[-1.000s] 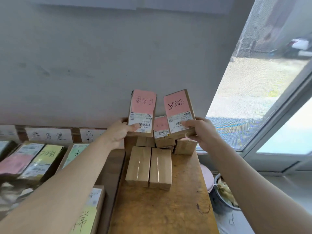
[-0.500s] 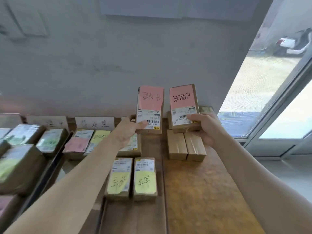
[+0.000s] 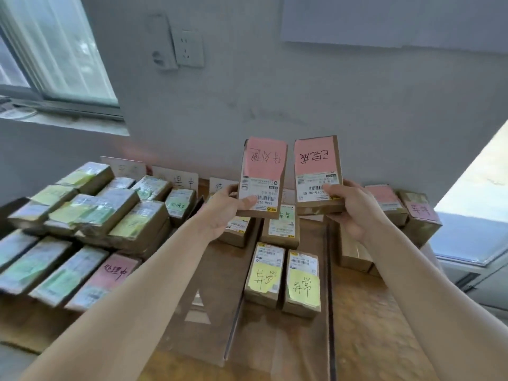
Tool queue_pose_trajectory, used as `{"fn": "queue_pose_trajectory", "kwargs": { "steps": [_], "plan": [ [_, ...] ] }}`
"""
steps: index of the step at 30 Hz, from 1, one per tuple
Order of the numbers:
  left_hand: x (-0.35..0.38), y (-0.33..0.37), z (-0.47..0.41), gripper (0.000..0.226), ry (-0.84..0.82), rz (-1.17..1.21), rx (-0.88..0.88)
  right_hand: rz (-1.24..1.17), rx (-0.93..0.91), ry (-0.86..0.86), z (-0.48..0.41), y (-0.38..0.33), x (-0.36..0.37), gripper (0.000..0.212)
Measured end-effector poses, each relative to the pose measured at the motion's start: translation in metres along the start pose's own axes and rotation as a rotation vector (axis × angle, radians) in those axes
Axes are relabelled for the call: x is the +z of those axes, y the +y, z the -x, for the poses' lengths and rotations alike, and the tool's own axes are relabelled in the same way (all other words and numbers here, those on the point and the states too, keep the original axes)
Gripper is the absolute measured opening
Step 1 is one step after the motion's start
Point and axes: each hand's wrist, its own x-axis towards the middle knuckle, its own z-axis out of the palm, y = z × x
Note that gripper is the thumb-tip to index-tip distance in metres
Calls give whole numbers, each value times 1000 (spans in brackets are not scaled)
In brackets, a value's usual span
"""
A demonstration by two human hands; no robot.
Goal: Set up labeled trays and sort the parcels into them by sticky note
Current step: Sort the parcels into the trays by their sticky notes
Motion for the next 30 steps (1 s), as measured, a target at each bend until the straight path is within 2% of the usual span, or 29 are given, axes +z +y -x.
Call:
{"fn": "queue_pose_trajectory", "kwargs": {
  "steps": [2, 5, 9, 14, 19, 28, 30],
  "plan": [
    [-15, -2, 12, 52, 46, 1, -8, 6, 7, -52, -2, 1, 14, 21],
    [-37, -5, 28, 66, 117, 5, -14, 9, 28, -87, -5, 5, 35, 28],
    [-62, -4, 41, 37, 195, 40, 5, 15, 42, -128, -6, 6, 61, 29],
    [-93, -1, 47, 47, 228, 60, 40, 11, 13, -177, 0, -1, 95, 31],
    [-132, 0, 46, 46, 188, 71, 70, 9, 6, -187, 6, 3, 133, 33],
    [-288, -5, 63, 41, 168, -31, 93, -18, 45, -180, 20, 39, 283, 35],
    [-326, -4, 67, 47, 192, -46, 87, -43, 62, -182, 22, 45, 319, 36]
  ]
}}
